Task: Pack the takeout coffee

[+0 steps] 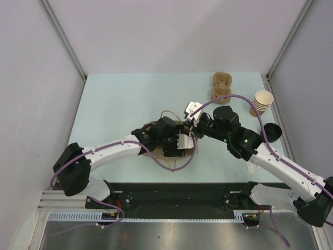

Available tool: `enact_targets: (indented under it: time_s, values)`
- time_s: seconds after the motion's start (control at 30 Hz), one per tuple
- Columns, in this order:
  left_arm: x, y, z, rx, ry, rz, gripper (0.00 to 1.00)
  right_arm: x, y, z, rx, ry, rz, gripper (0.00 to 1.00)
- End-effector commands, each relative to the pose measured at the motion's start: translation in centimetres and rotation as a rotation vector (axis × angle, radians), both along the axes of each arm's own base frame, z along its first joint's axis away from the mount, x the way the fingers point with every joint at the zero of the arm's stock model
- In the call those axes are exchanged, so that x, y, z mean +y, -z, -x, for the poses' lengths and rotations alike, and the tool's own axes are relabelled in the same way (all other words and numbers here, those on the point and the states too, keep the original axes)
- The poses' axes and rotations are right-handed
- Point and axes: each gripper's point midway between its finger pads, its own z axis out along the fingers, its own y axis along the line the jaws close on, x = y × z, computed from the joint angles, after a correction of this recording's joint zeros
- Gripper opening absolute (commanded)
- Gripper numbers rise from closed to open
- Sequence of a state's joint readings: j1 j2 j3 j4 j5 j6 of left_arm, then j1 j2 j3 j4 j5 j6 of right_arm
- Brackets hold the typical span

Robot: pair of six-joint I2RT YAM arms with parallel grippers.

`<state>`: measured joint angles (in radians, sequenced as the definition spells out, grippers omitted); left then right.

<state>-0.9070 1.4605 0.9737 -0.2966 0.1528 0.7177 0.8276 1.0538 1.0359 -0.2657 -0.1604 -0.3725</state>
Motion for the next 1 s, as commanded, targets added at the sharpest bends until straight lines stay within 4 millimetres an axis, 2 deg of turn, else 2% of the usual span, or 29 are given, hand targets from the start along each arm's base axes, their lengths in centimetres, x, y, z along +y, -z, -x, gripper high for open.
enact_targets:
  time_s: [0.0, 0.6, 0.97]
  values:
    - [0.0, 0.2, -1.7, 0.06, -0.083, 0.009, 0.16, 2.0, -0.4, 1.4, 0.023, -0.109, -0.044, 0.0]
    - [-0.8, 3.2, -3.7, 0.189, -0.09, -0.014, 0.14, 1.3, 1.8, -3.6, 0.032, -0.053, -0.02, 0.0]
    - [-0.9, 5.4, -4.5, 0.239, -0.089, -0.033, 0.11, 0.6, 2.7, -5.4, 0.05, -0.044, -0.022, 0.0]
